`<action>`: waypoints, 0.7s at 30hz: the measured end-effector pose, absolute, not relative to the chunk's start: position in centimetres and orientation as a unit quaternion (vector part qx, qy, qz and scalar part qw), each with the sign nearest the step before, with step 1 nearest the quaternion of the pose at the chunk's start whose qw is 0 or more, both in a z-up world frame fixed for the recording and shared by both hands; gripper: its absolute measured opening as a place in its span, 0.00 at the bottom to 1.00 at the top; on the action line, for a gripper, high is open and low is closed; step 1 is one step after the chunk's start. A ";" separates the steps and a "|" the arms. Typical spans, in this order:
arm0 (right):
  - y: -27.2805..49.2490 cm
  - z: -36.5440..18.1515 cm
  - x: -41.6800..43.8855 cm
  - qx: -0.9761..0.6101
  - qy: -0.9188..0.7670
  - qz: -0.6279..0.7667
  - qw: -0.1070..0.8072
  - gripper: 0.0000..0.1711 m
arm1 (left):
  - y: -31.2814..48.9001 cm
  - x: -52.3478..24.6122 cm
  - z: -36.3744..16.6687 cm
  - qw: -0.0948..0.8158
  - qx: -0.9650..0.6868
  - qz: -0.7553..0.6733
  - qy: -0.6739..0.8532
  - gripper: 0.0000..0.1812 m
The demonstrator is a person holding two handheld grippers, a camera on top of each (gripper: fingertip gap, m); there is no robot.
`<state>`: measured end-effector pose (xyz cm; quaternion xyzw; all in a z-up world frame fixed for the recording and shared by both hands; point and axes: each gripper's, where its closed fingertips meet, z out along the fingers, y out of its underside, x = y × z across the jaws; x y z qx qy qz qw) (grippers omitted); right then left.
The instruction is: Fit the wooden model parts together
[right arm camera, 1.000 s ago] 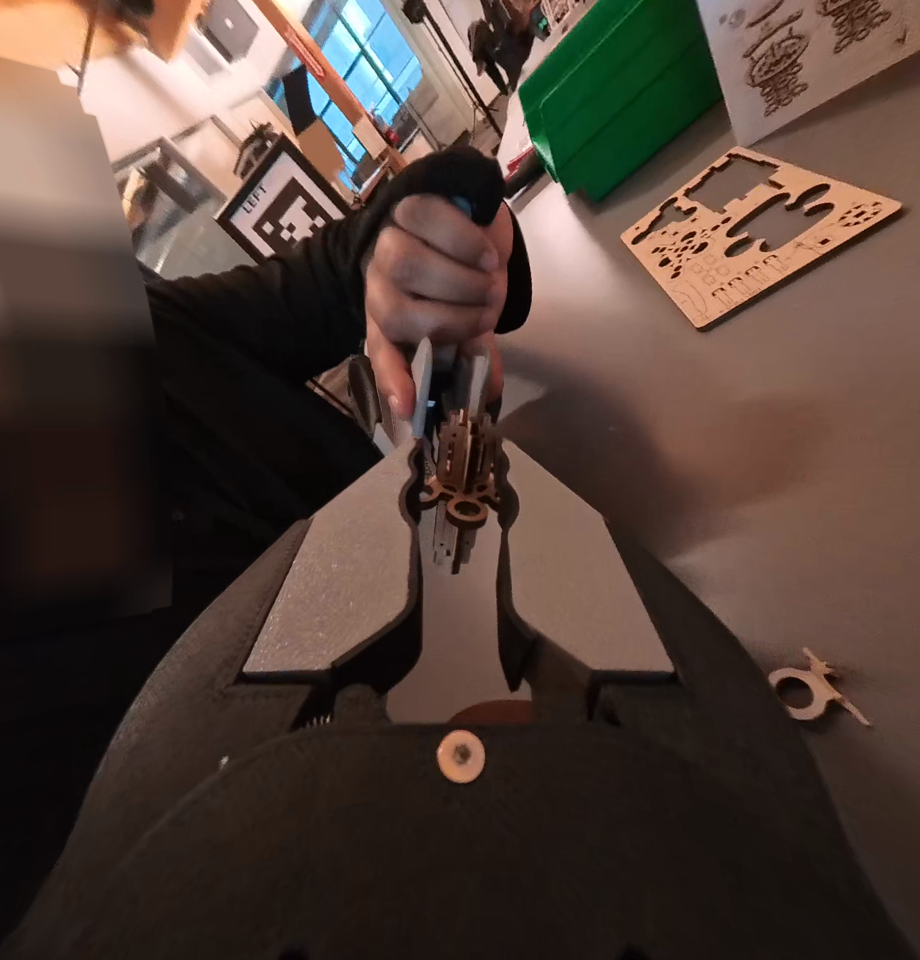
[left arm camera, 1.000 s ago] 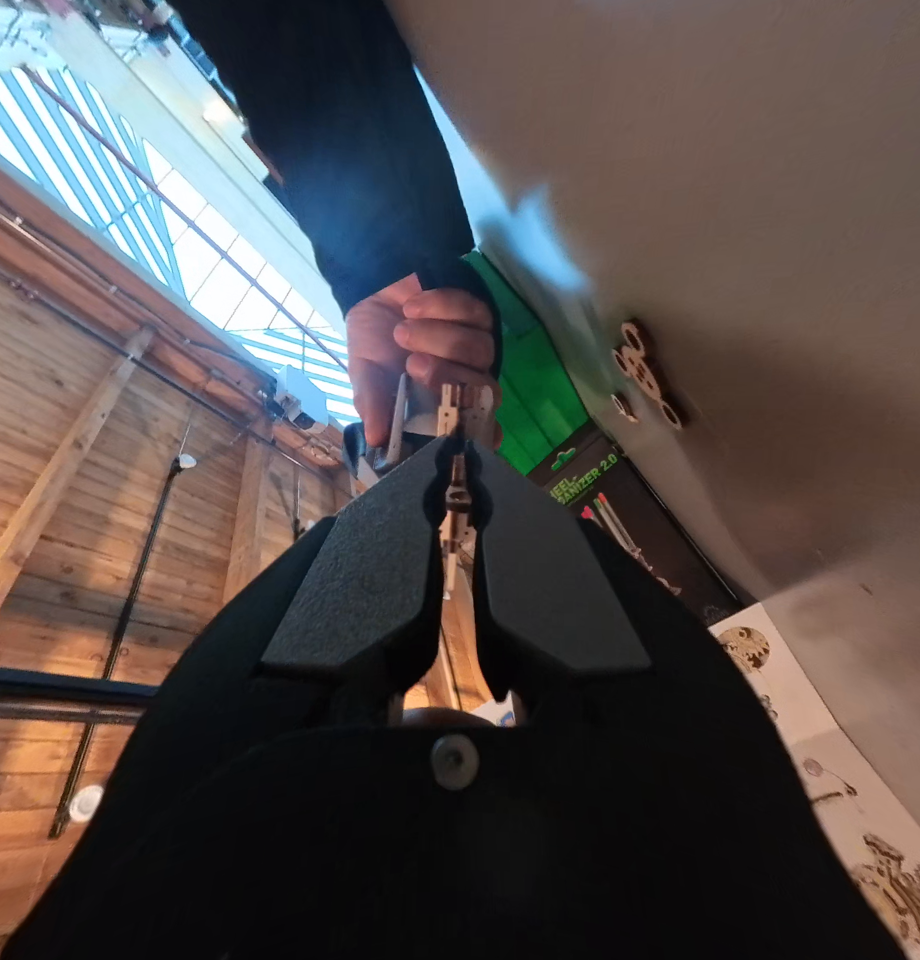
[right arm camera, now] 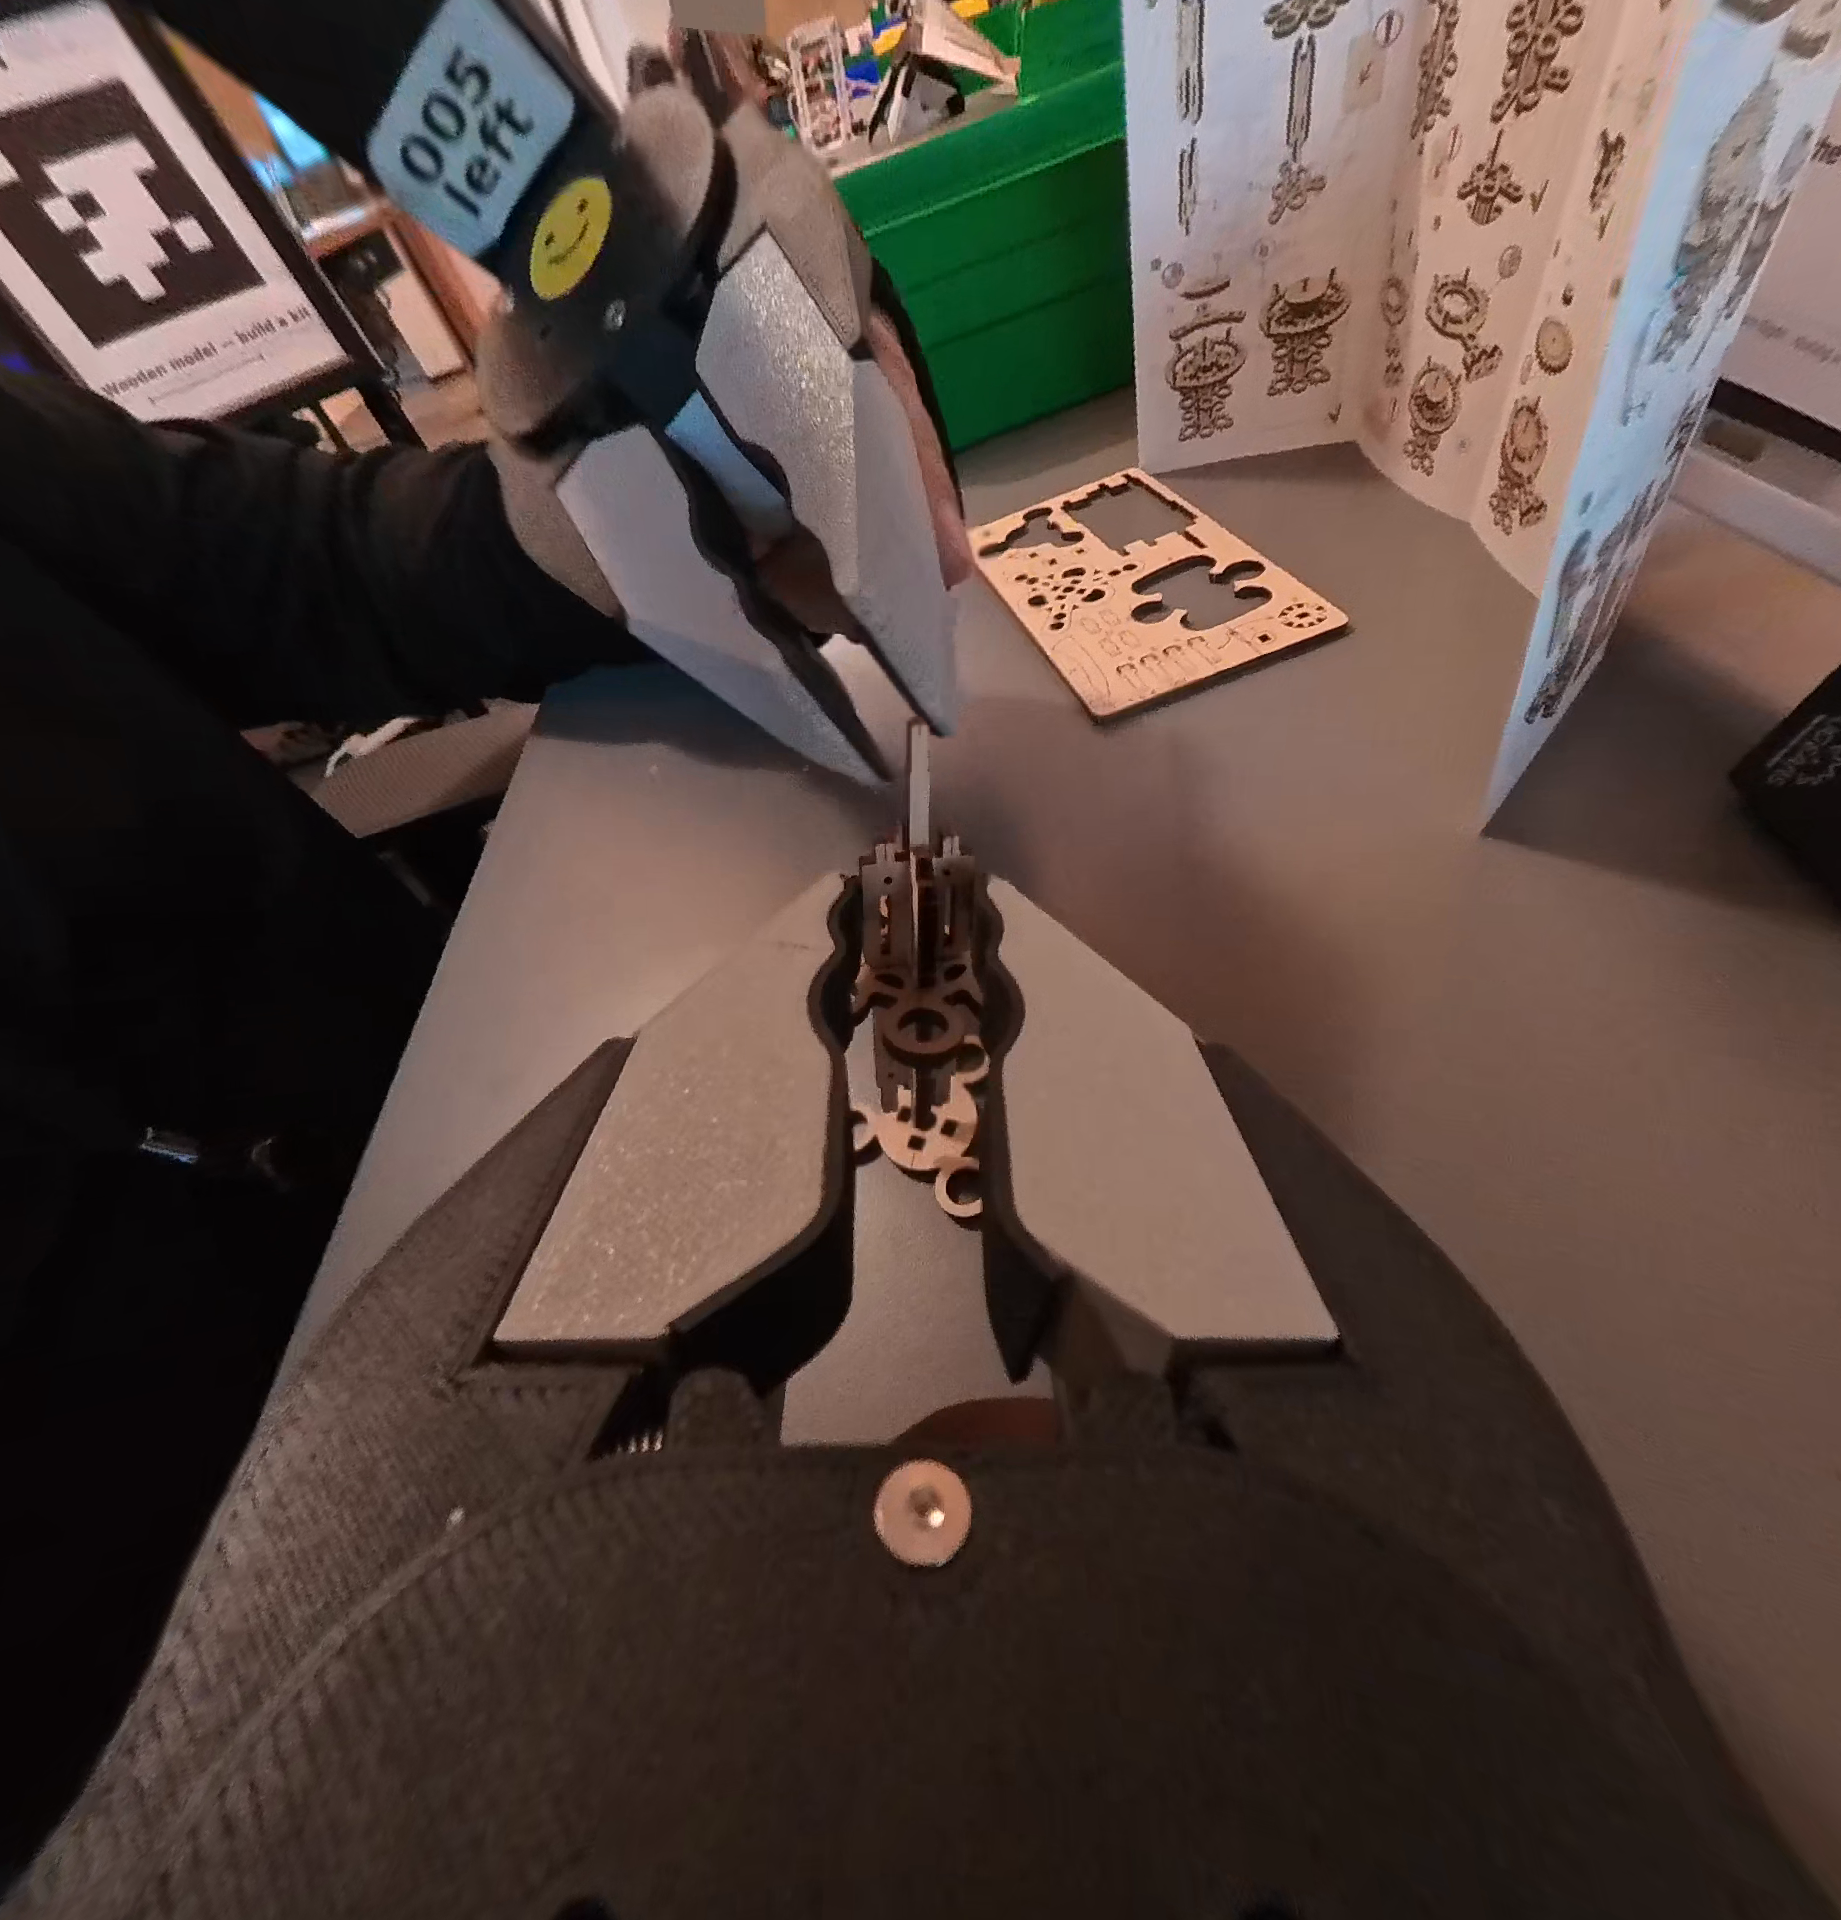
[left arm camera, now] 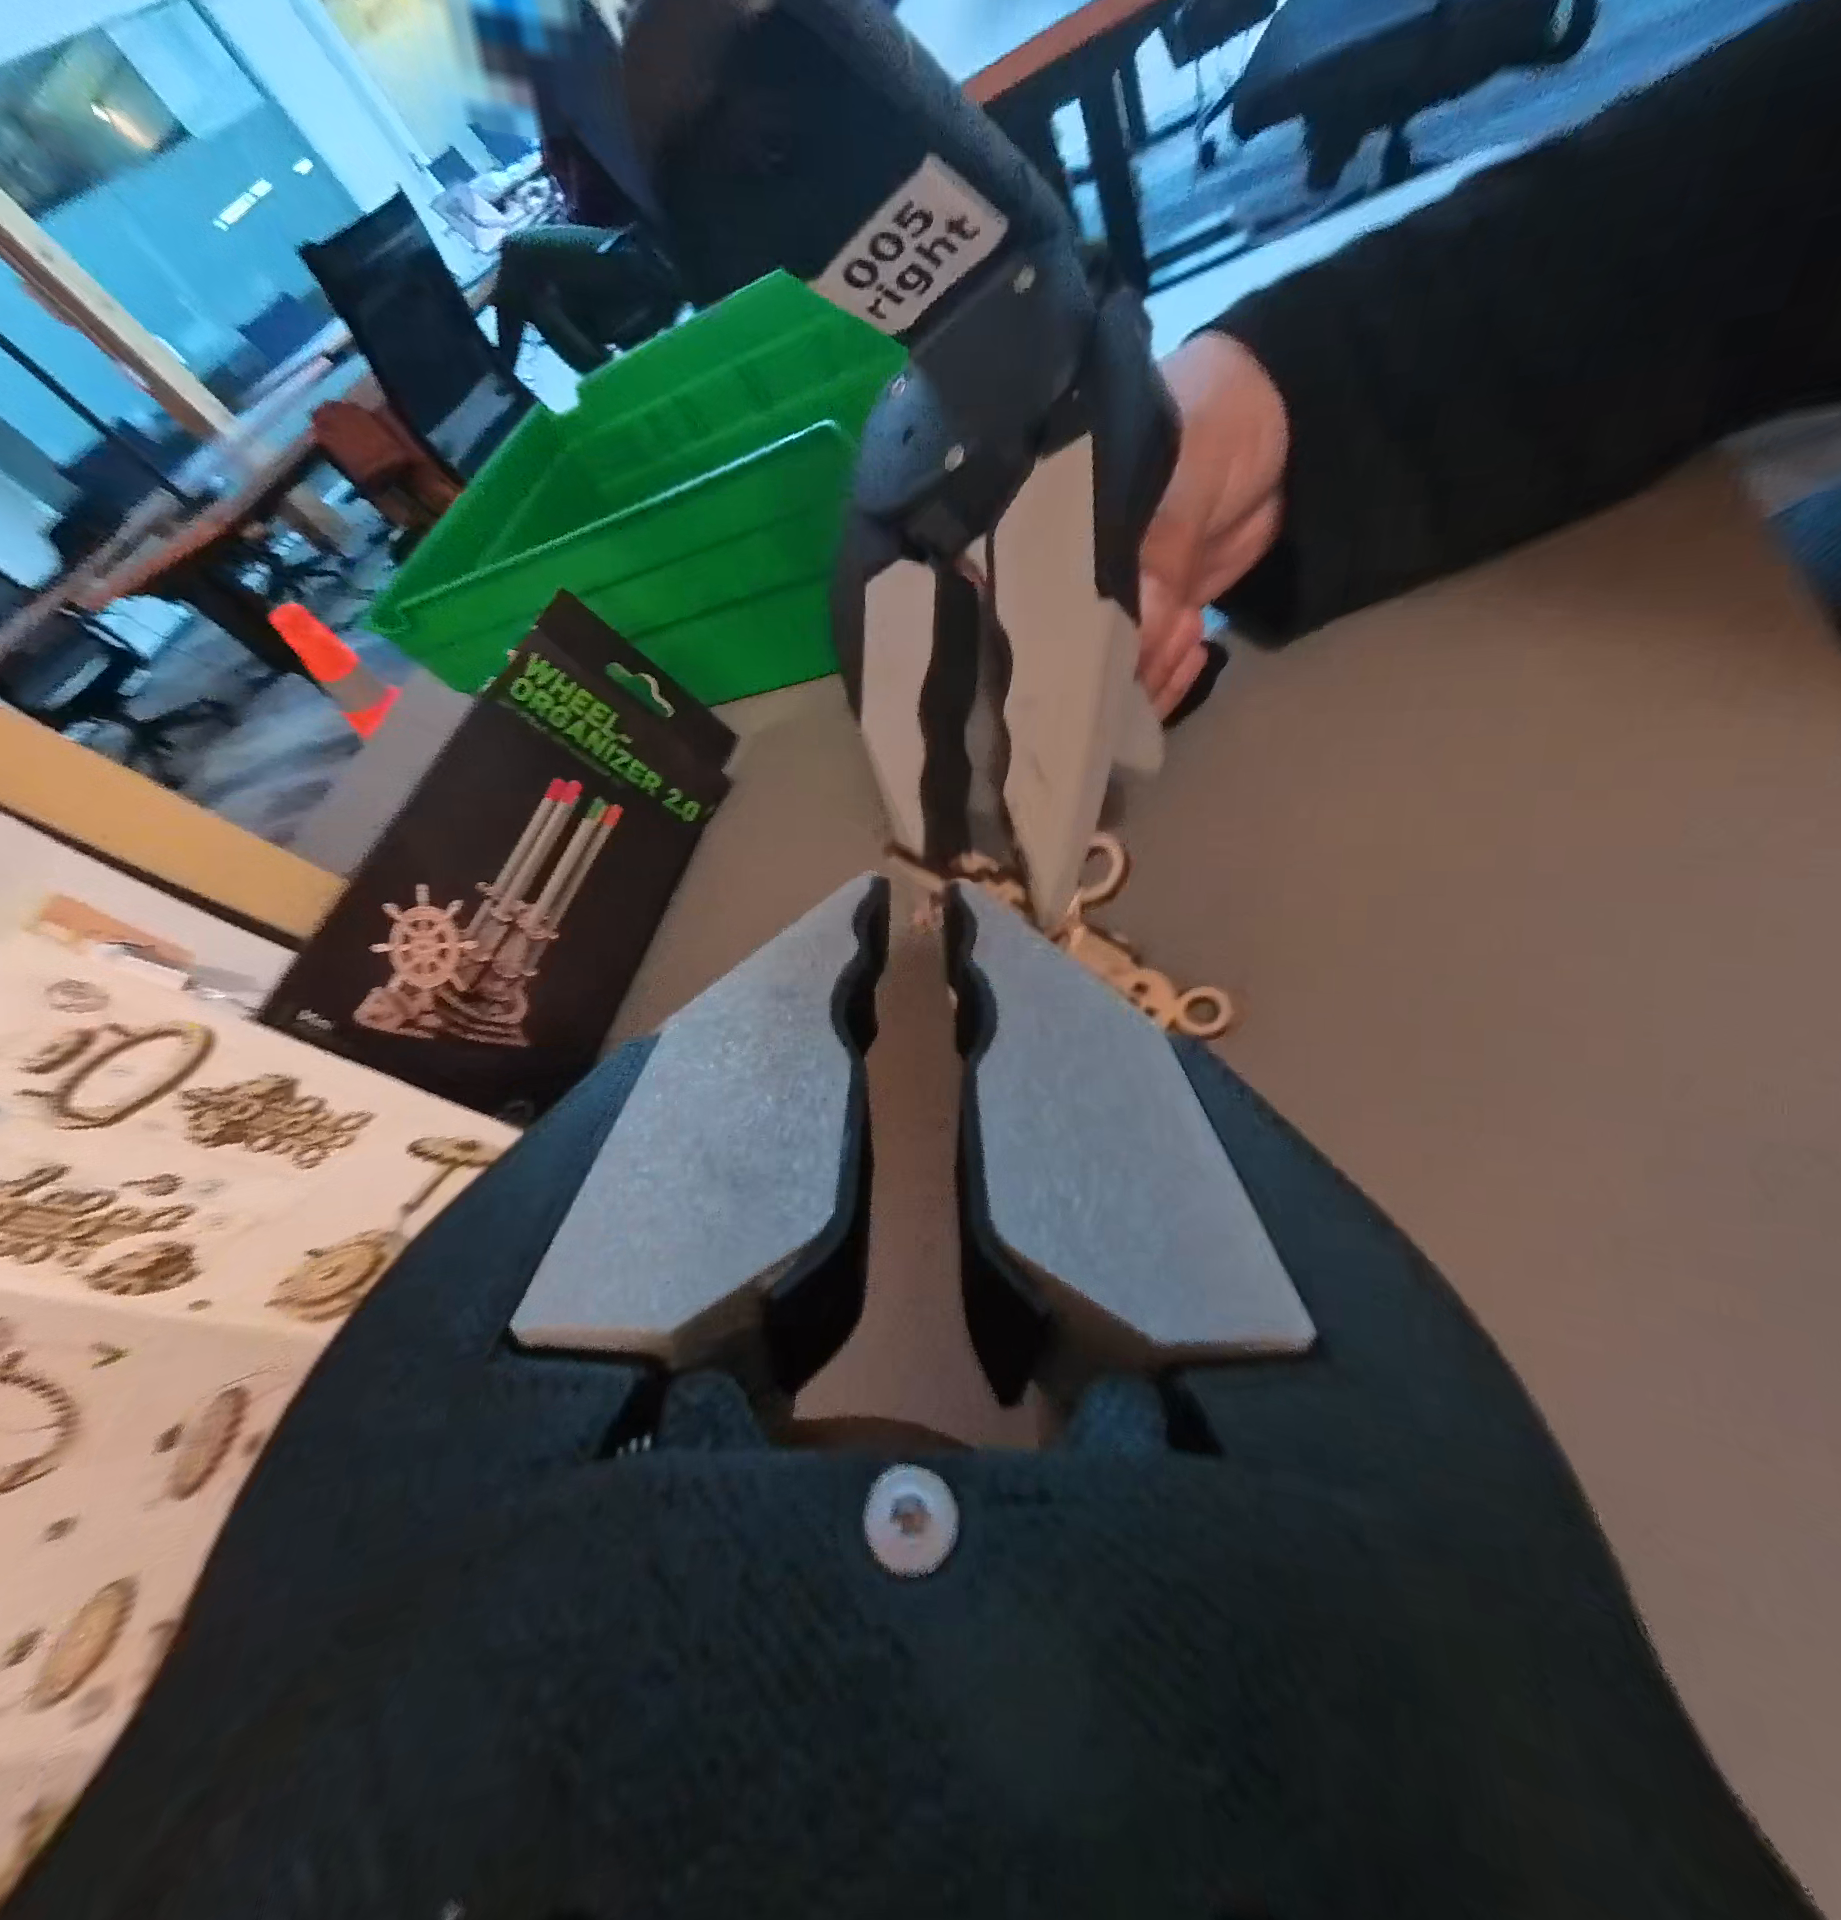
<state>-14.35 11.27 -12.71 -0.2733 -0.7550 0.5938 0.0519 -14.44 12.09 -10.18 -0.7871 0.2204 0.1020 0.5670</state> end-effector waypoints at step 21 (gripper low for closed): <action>11.4 -13.9 -13.7 -0.260 -0.791 0.547 0.088 0.10 | 13.0 -13.3 -11.3 0.563 -0.801 0.036 0.202 0.01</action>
